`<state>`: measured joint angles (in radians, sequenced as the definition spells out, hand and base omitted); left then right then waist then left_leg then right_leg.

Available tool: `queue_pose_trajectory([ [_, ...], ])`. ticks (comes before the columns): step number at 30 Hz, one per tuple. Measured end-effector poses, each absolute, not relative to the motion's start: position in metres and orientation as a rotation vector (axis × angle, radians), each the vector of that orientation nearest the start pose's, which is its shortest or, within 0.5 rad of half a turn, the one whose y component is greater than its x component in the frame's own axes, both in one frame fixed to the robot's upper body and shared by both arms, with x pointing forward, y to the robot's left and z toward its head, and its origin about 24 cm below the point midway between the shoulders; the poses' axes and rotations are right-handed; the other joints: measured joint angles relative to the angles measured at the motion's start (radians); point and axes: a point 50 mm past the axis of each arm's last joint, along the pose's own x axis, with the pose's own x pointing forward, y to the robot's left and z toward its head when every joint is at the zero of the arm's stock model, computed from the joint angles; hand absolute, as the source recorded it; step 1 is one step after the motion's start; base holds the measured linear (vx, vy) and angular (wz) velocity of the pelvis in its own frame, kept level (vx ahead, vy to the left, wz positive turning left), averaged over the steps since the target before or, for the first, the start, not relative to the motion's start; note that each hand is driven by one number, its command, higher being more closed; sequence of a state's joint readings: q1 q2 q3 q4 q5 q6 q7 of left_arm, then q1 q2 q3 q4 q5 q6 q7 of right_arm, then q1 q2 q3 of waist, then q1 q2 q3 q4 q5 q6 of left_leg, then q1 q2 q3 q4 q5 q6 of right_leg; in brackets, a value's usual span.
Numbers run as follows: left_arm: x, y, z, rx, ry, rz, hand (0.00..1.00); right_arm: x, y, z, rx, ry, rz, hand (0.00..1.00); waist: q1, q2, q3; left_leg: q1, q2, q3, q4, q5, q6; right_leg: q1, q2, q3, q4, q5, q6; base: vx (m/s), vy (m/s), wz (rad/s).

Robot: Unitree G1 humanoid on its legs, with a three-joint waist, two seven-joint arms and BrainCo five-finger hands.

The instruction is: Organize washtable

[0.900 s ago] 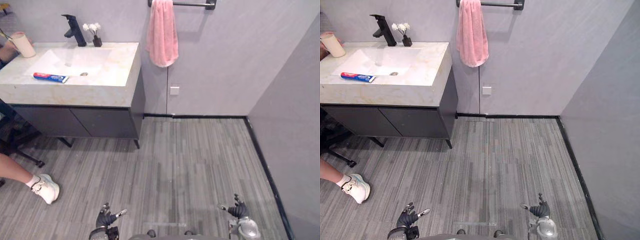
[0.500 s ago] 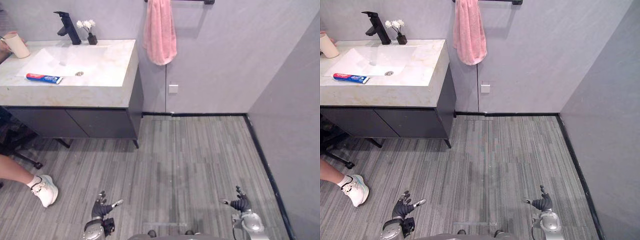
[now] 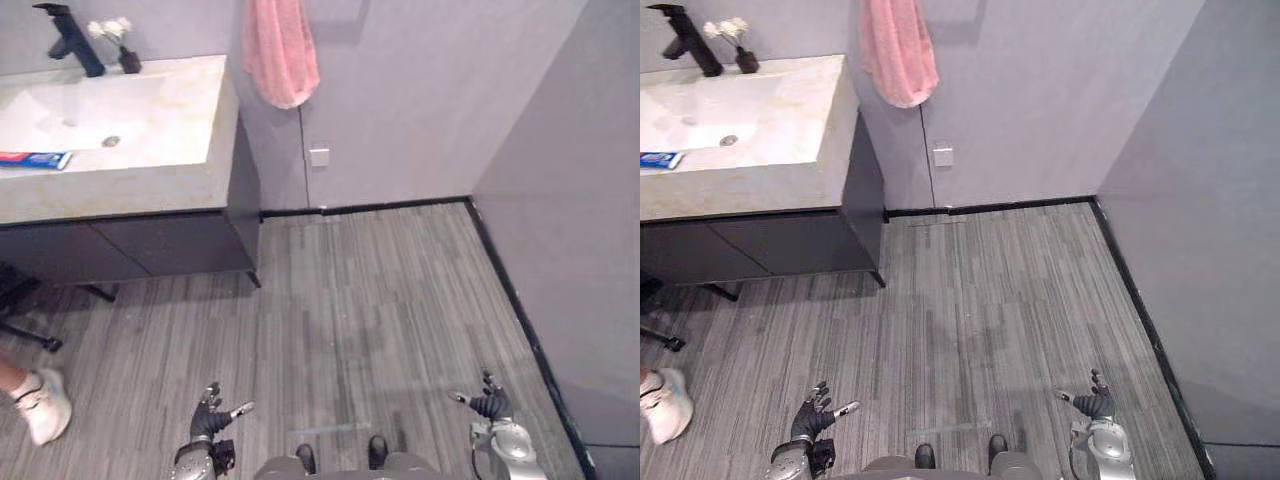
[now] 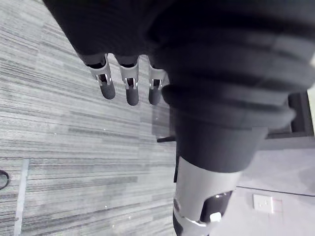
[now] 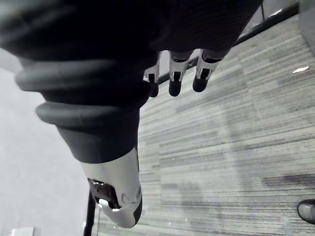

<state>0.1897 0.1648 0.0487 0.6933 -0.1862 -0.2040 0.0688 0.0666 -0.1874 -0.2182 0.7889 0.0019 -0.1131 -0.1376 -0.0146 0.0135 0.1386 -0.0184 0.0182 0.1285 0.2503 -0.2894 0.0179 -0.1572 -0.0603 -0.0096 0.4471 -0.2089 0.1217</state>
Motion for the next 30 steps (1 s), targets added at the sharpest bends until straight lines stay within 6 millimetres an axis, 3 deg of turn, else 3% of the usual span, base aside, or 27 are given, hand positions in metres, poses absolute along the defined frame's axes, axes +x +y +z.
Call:
queue_pose_trajectory([
  [1, 0.139, 0.225, -0.111, 0.017, 0.647, 0.267, 0.00, 0.154, -0.258, -0.109, -0.148, 0.710, -0.419, 0.00, -0.003, -0.002, 0.007, 0.031, -0.002, -0.006, 0.008, -0.027, 0.013, -0.072, -0.012, -0.012, 0.191, 0.006, 0.003, 0.23, 0.089, 0.03],
  [2, 0.143, 0.225, -0.109, 0.022, 0.637, 0.261, 0.00, 0.153, -0.255, -0.110, -0.140, 0.715, -0.418, 0.00, -0.006, -0.009, 0.018, 0.051, -0.004, -0.011, 0.013, -0.033, 0.017, -0.107, -0.015, -0.022, 0.273, -0.002, 0.007, 0.32, 0.066, 0.22],
  [3, 0.145, 0.226, -0.108, 0.030, 0.630, 0.252, 0.00, 0.151, -0.252, -0.112, -0.131, 0.728, -0.416, 0.00, -0.015, -0.005, 0.029, 0.093, -0.002, -0.020, 0.010, -0.046, 0.027, -0.133, -0.014, -0.034, 0.327, -0.042, -0.015, 0.39, 0.037, 0.29],
  [5, 0.147, 0.226, -0.106, 0.037, 0.620, 0.246, 0.00, 0.154, -0.254, -0.110, -0.137, 0.717, -0.415, 0.00, -0.021, -0.012, 0.029, 0.143, 0.003, -0.042, -0.012, -0.049, 0.028, -0.184, -0.011, -0.070, 0.299, -0.073, -0.037, 0.42, 0.022, 0.31],
  [7, 0.162, 0.224, -0.100, 0.037, 0.580, 0.237, 0.00, 0.162, -0.260, -0.104, -0.159, 0.685, -0.420, 0.00, -0.030, 0.010, 0.043, 0.183, 0.043, -0.072, -0.050, -0.053, 0.018, -0.268, 0.025, -0.109, 0.163, -0.054, -0.057, 0.52, -0.042, 0.47],
  [8, 0.167, 0.224, -0.098, 0.037, 0.568, 0.234, 0.00, 0.164, -0.261, -0.102, -0.167, 0.676, -0.417, 0.00, -0.033, 0.016, 0.048, 0.196, 0.055, -0.080, -0.060, -0.052, 0.008, -0.287, 0.038, -0.116, 0.112, -0.028, -0.067, 0.49, -0.080, 0.54],
  [10, 0.173, 0.225, -0.094, 0.046, 0.547, 0.234, 0.00, 0.166, -0.261, -0.100, -0.183, 0.666, -0.403, 0.00, -0.048, -0.001, 0.047, 0.227, 0.066, -0.109, -0.059, -0.069, -0.046, -0.301, 0.059, -0.121, -0.057, 0.112, -0.101, 0.51, -0.124, 0.60],
  [11, 0.172, 0.224, -0.096, 0.045, 0.557, 0.240, 0.00, 0.164, -0.263, -0.099, -0.191, 0.668, -0.405, 0.00, -0.060, 0.001, 0.047, 0.246, 0.080, -0.140, -0.036, -0.092, -0.083, -0.293, 0.056, -0.130, -0.043, 0.214, -0.146, 0.61, -0.173, 0.51],
  [12, 0.173, 0.221, -0.095, 0.038, 0.549, 0.238, 0.00, 0.166, -0.263, -0.098, -0.188, 0.660, -0.405, 0.00, -0.060, 0.030, 0.049, 0.225, 0.112, -0.157, 0.022, -0.085, -0.101, -0.291, 0.075, -0.165, -0.011, 0.193, -0.168, 0.72, -0.238, 0.49],
  [13, 0.177, 0.221, -0.093, 0.036, 0.538, 0.236, 0.00, 0.170, -0.258, -0.096, -0.182, 0.639, -0.390, 0.00, -0.059, 0.032, 0.051, 0.164, 0.118, -0.168, 0.169, -0.033, -0.113, -0.261, 0.082, -0.176, -0.013, 0.138, -0.179, 0.59, -0.232, 0.23],
  [15, 0.174, 0.217, -0.095, 0.015, 0.543, 0.243, 0.00, 0.174, -0.250, -0.093, -0.187, 0.611, -0.356, 0.00, -0.045, 0.036, 0.063, 0.038, 0.134, -0.186, 0.520, 0.136, -0.068, -0.142, 0.103, -0.178, -0.066, 0.099, -0.202, 0.72, -0.286, 0.12],
  [17, 0.170, 0.213, -0.095, 0.002, 0.539, 0.238, 0.00, 0.180, -0.236, -0.089, -0.152, 0.564, -0.337, 0.00, -0.020, 0.021, 0.083, -0.095, 0.175, -0.148, 0.828, 0.095, -0.044, 0.053, 0.137, -0.153, -0.158, 0.083, -0.227, 0.63, -0.189, -0.14],
  [18, 0.170, 0.211, -0.095, -0.003, 0.535, 0.237, 0.00, 0.183, -0.234, -0.088, -0.143, 0.550, -0.335, 0.00, -0.010, 0.013, 0.088, -0.129, 0.172, -0.139, 0.854, 0.082, -0.039, 0.095, 0.136, -0.145, -0.180, 0.082, -0.228, 0.51, -0.120, -0.24],
  [20, 0.169, 0.206, -0.094, -0.015, 0.527, 0.228, 0.00, 0.185, -0.233, -0.085, -0.131, 0.526, -0.338, 0.00, 0.011, 0.003, 0.088, -0.227, 0.159, -0.107, 0.823, 0.051, -0.036, 0.186, 0.130, -0.117, -0.252, 0.081, -0.229, 0.42, -0.069, -0.28],
  [23, 0.170, 0.201, -0.093, -0.030, 0.520, 0.222, 0.00, 0.193, -0.235, -0.081, -0.119, 0.506, -0.350, 0.00, 0.030, 0.004, 0.094, -0.362, 0.091, -0.098, 0.541, 0.027, -0.044, 0.277, 0.107, -0.072, -0.334, 0.039, -0.202, 0.44, 0.038, -0.38],
  [24, 0.171, 0.199, -0.093, -0.036, 0.521, 0.218, 0.00, 0.190, -0.237, -0.084, -0.113, 0.523, -0.363, 0.00, 0.028, 0.004, 0.101, -0.366, 0.055, -0.105, 0.349, 0.052, -0.071, 0.315, 0.094, -0.064, -0.352, 0.018, -0.186, 0.46, 0.127, -0.23],
  [25, 0.171, 0.195, -0.094, -0.040, 0.521, 0.207, 0.00, 0.184, -0.241, -0.087, -0.113, 0.545, -0.382, 0.00, 0.029, 0.013, 0.097, -0.348, 0.033, -0.110, 0.136, 0.125, -0.085, 0.339, 0.095, -0.051, -0.356, -0.008, -0.171, 0.46, 0.148, -0.29],
  [26, 0.171, 0.194, -0.094, -0.041, 0.521, 0.205, 0.00, 0.182, -0.242, -0.089, -0.114, 0.556, -0.389, 0.00, 0.030, 0.024, 0.093, -0.348, 0.031, -0.116, 0.095, 0.201, -0.059, 0.348, 0.096, -0.039, -0.350, -0.034, -0.161, 0.45, 0.198, -0.51],
  [27, 0.170, 0.196, -0.094, -0.036, 0.527, 0.210, 0.00, 0.179, -0.240, -0.094, -0.105, 0.586, -0.390, 0.00, 0.037, 0.010, 0.092, -0.339, 0.011, -0.114, 0.131, 0.266, -0.018, 0.361, 0.076, -0.010, -0.318, -0.075, -0.142, 0.48, 0.217, -0.41],
  [28, 0.170, 0.197, -0.095, -0.031, 0.530, 0.211, 0.00, 0.175, -0.237, -0.097, -0.101, 0.604, -0.394, 0.00, 0.030, -0.013, 0.081, -0.332, -0.013, -0.095, 0.142, 0.225, 0.003, 0.345, 0.038, -0.004, -0.255, -0.095, -0.125, 0.50, 0.207, -0.30],
  [29, 0.172, 0.195, -0.094, -0.032, 0.525, 0.202, 0.00, 0.173, -0.238, -0.098, -0.102, 0.610, -0.401, 0.00, 0.028, -0.013, 0.080, -0.325, -0.022, -0.093, 0.146, 0.216, 0.011, 0.325, 0.027, 0.001, -0.201, -0.097, -0.120, 0.61, 0.228, -0.14],
  [30, 0.174, 0.193, -0.093, -0.027, 0.521, 0.190, 0.00, 0.170, -0.237, -0.101, -0.099, 0.629, -0.400, 0.00, 0.029, -0.019, 0.081, -0.289, -0.030, -0.068, 0.147, 0.190, 0.026, 0.274, 0.015, 0.013, -0.050, -0.094, -0.098, 0.59, 0.229, -0.17],
])
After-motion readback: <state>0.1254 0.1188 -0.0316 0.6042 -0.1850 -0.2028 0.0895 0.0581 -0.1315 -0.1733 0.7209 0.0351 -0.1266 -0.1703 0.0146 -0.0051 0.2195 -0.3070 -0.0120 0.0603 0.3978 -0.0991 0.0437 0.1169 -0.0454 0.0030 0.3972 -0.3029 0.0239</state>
